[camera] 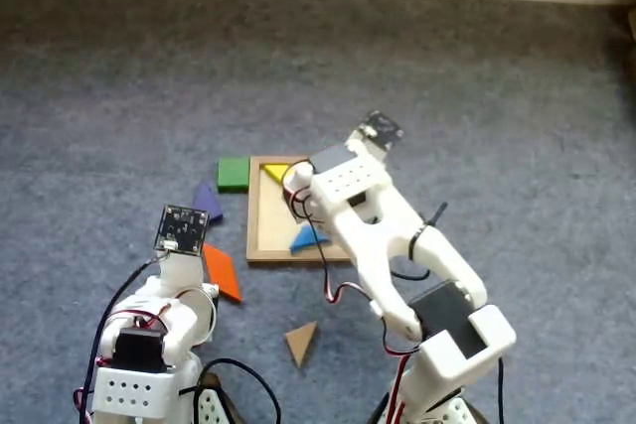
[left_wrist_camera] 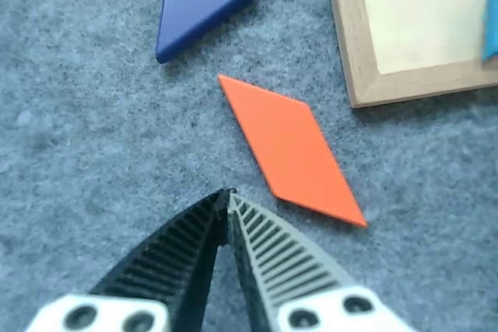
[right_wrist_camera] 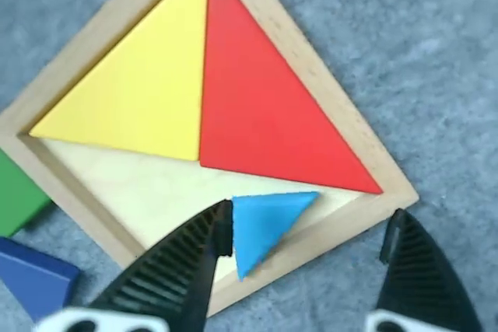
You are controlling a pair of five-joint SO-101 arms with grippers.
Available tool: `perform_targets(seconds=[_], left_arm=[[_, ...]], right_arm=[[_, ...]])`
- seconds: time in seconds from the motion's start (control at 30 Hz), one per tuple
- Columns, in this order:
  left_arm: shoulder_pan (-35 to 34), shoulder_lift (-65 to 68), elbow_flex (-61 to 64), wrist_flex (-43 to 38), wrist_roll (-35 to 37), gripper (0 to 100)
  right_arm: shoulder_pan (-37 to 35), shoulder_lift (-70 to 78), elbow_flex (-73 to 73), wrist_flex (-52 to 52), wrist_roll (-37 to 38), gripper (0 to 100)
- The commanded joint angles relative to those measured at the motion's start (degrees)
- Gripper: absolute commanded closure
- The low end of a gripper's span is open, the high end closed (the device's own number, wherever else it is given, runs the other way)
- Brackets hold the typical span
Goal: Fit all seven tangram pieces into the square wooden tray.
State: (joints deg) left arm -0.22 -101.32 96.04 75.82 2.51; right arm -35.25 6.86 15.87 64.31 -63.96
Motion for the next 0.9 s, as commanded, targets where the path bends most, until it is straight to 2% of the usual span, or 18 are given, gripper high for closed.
perform_targets(seconds=[0.0,0.1,0.23,0.37,0.43,0.53,0.57,0.63,0.87], left_arm=[[0.9,-2.8,1.1,0.2,-0.4,100],[0.9,-2.8,1.1,0.2,-0.4,100],[0.9,-2.8,1.1,0.2,-0.4,100],[0.9,-2.8,1.1,0.2,-0.4,100],[0.9,-2.8,1.1,0.2,-0.4,100],[0.9,-2.8,1.1,0.2,-0.4,100],[0.9,-2.8,1.1,0.2,-0.4,100],[0.9,-2.8,1.1,0.2,-0.4,100],[0.9,-2.8,1.1,0.2,-0.4,100]], right_arm=[[-1.1,-1.4,-6.1,3.0,-0.4,70.9],[-1.0,-1.3,-10.5,7.5,0.1,70.9],[-0.8,-1.1,-15.8,12.3,9.0,70.9],[-0.8,-1.1,-17.0,12.2,12.8,72.0],[-0.8,-1.1,-17.1,12.2,16.0,78.6],[-0.7,-0.8,-17.3,12.1,20.4,97.3],[-0.7,-0.8,-17.3,12.1,21.1,99.8],[-0.8,-0.8,-17.1,12.1,22.2,96.3],[-1.1,-0.7,-11.8,2.7,28.1,99.4]])
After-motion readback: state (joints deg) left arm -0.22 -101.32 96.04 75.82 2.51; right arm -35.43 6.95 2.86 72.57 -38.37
